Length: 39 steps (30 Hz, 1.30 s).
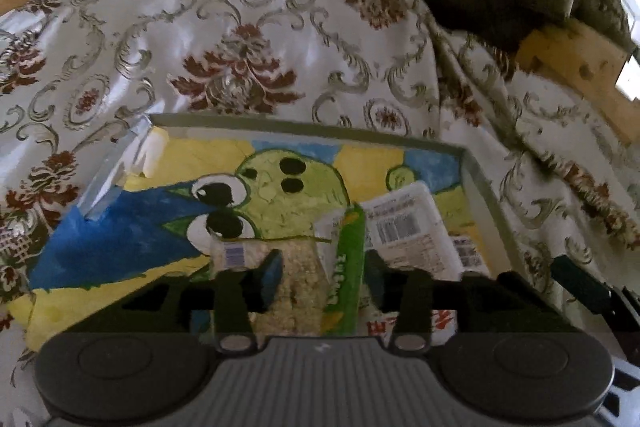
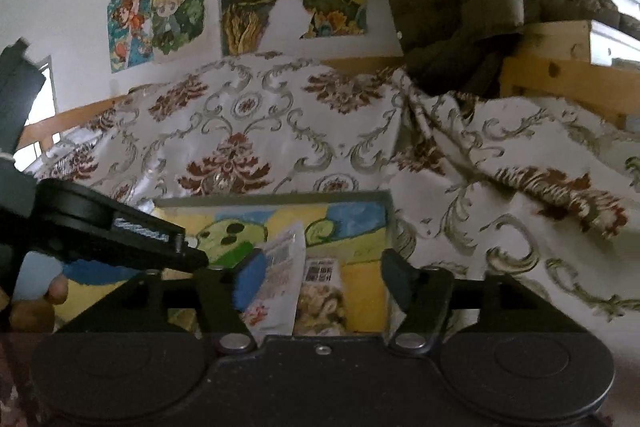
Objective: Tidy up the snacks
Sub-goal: 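Lower both items into the tray and open both tools, then lift both tools up and away from the grey tray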
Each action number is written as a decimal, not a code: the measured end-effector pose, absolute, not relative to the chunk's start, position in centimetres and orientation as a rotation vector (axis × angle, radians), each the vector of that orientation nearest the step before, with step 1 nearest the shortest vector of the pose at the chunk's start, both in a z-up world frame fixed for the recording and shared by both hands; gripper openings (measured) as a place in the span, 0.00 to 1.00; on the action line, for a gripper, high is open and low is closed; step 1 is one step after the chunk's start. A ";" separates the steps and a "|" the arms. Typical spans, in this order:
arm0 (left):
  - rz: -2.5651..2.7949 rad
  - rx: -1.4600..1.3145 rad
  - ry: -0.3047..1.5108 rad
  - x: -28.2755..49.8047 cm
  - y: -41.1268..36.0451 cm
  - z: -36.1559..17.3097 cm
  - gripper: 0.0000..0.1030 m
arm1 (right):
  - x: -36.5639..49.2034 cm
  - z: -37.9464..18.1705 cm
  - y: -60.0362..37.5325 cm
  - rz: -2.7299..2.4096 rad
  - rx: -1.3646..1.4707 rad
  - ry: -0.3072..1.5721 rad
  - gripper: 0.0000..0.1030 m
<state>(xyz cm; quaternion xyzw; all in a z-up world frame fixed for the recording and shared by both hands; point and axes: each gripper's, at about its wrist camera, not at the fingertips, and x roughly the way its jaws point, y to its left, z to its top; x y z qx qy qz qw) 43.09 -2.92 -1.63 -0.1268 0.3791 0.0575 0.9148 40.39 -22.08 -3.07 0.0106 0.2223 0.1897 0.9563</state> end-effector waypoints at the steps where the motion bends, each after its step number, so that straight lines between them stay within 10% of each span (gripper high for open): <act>1: 0.121 -0.264 0.765 42.7 -2.9 -1.3 0.62 | 40.2 -2.7 -22.3 0.378 0.024 0.445 0.73; 13: 0.187 -0.267 0.515 35.3 -2.6 4.1 0.99 | 35.4 3.2 -24.0 0.343 0.027 0.312 0.98; 39: 0.412 -0.249 0.468 15.2 -1.3 2.9 1.00 | 19.3 4.2 -24.7 0.309 0.000 0.272 0.99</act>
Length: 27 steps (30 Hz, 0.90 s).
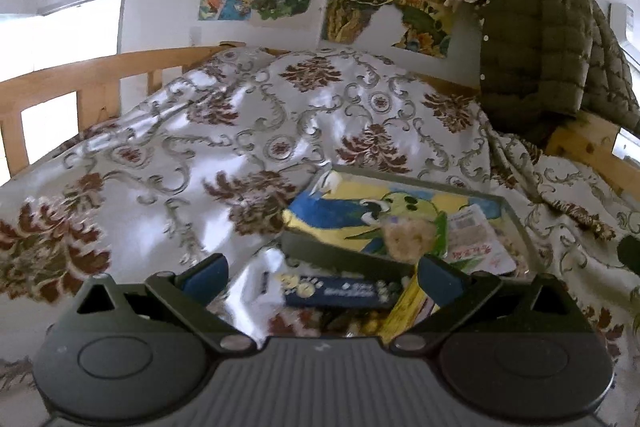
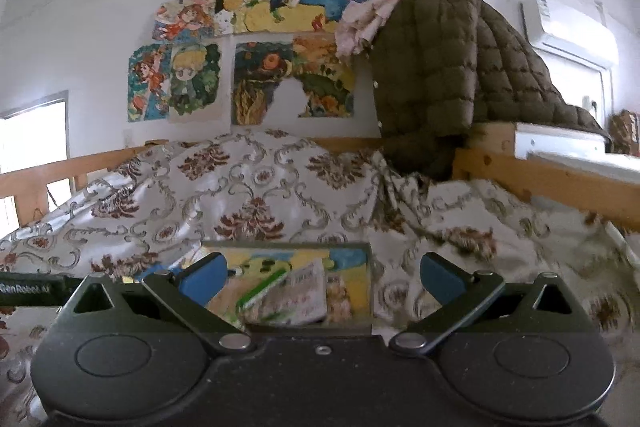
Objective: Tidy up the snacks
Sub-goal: 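Lift both tools up and away from the grey tray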
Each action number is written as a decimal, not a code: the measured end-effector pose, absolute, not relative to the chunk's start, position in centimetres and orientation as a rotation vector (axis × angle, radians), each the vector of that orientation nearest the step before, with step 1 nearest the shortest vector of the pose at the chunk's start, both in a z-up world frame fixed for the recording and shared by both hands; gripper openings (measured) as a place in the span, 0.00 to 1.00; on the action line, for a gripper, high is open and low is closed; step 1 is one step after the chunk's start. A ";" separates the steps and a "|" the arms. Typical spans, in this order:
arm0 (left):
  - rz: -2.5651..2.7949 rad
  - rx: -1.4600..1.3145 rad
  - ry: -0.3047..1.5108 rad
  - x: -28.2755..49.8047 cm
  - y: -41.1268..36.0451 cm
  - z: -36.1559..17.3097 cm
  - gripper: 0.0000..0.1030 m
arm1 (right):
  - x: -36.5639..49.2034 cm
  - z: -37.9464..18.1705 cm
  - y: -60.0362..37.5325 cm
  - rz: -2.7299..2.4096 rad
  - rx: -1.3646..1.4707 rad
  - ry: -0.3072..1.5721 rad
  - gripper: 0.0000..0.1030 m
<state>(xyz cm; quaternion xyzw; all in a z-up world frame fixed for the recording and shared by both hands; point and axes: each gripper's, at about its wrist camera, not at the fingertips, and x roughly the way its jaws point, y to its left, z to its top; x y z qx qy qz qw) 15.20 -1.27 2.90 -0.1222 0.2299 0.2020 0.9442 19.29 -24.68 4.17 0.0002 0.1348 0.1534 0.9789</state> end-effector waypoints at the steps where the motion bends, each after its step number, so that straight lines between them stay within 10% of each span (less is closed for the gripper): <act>1: 0.411 -0.254 0.470 14.6 -1.2 2.8 1.00 | 18.9 4.0 -24.7 0.307 0.000 0.277 0.99; 27: 0.351 -0.145 0.508 8.0 -0.9 0.5 1.00 | 11.6 0.6 -24.4 0.239 -0.019 0.449 0.99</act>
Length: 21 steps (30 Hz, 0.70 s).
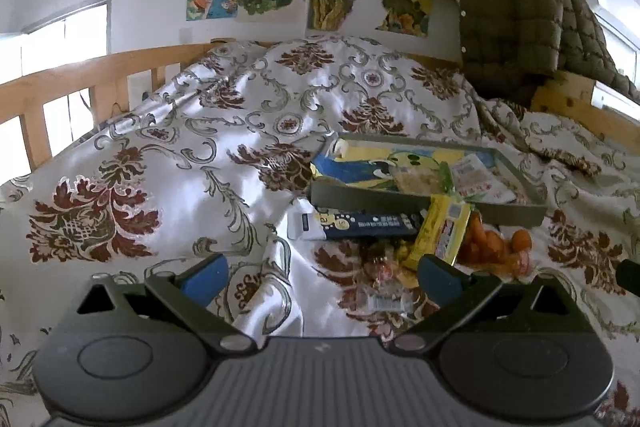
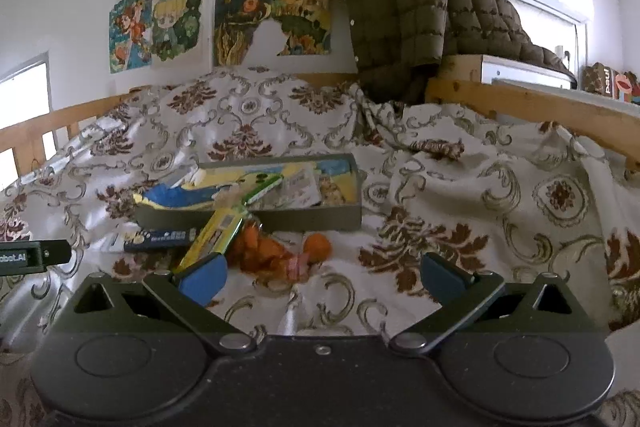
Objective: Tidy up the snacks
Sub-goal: 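Lift both tools up and away from the grey tray, then move the left tool to the yellow snack bar while the right tool reaches the red snack bag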
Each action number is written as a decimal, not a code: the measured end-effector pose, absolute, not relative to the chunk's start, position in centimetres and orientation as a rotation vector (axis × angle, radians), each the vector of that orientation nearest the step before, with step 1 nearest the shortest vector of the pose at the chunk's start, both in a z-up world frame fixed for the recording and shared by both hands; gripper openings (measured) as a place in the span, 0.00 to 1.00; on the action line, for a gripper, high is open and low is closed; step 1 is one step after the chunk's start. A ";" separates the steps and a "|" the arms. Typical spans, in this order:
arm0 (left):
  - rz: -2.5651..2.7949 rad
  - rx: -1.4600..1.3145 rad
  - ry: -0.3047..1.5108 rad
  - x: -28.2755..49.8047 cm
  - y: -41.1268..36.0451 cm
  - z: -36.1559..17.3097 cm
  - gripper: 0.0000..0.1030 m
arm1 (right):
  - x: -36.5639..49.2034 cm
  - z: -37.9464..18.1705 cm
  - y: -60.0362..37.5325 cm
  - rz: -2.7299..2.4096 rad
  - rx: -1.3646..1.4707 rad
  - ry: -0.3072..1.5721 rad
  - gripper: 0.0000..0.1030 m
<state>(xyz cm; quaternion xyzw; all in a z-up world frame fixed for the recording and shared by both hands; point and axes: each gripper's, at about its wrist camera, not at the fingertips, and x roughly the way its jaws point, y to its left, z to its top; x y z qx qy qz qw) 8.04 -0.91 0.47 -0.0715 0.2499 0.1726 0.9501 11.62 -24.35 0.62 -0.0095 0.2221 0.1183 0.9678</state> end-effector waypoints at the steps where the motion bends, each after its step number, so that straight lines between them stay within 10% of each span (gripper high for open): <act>1: 0.351 -0.137 0.512 8.0 -1.0 0.4 1.00 | 11.6 0.5 -24.2 0.242 -0.023 0.450 0.99; 21: 0.381 -0.152 0.570 8.4 -0.8 -0.8 1.00 | 12.4 -1.0 -23.4 0.270 -0.026 0.493 0.99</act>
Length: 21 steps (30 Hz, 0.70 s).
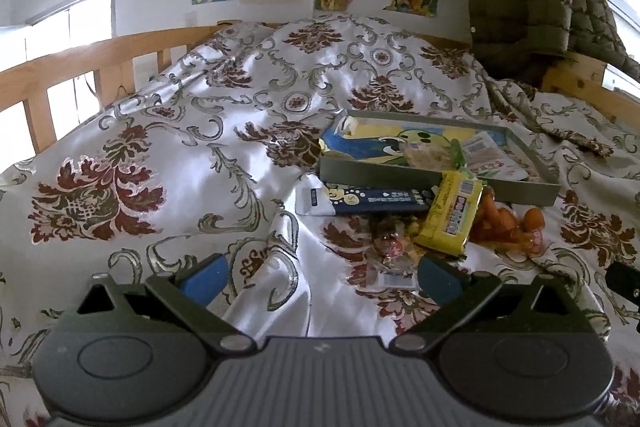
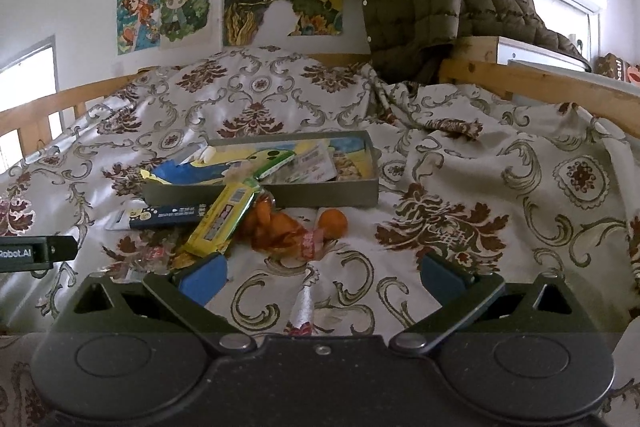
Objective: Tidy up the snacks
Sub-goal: 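Move the left tool to the yellow snack bar while the right tool reaches the red snack bag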
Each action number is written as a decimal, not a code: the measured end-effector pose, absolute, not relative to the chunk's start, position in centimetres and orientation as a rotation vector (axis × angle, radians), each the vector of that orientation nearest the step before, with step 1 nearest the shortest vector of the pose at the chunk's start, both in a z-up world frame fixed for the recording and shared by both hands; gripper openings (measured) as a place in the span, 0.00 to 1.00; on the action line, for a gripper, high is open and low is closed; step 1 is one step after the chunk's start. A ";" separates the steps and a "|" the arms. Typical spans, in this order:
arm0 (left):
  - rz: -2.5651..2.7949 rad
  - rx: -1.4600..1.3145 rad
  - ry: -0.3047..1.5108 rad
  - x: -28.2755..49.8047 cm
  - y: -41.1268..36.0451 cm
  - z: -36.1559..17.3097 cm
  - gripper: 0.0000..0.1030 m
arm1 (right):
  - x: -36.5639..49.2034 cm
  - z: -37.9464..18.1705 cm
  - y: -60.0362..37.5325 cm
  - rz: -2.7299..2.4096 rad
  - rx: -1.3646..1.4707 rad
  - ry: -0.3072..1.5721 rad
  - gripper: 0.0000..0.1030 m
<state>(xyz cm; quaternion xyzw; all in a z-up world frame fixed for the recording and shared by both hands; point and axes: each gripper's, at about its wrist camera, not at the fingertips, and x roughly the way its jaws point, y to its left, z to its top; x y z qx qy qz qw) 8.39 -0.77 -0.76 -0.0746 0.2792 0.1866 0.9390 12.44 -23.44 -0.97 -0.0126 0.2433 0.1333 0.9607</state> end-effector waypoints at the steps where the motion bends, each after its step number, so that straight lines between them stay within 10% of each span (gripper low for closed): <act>1: 0.386 -0.152 0.573 8.5 -0.8 -0.8 1.00 | 12.4 -1.0 -23.3 0.273 -0.025 0.494 0.99; 21: 0.440 -0.164 0.596 10.0 -0.7 -1.9 1.00 | 12.9 -0.9 -22.2 0.356 0.001 0.487 0.99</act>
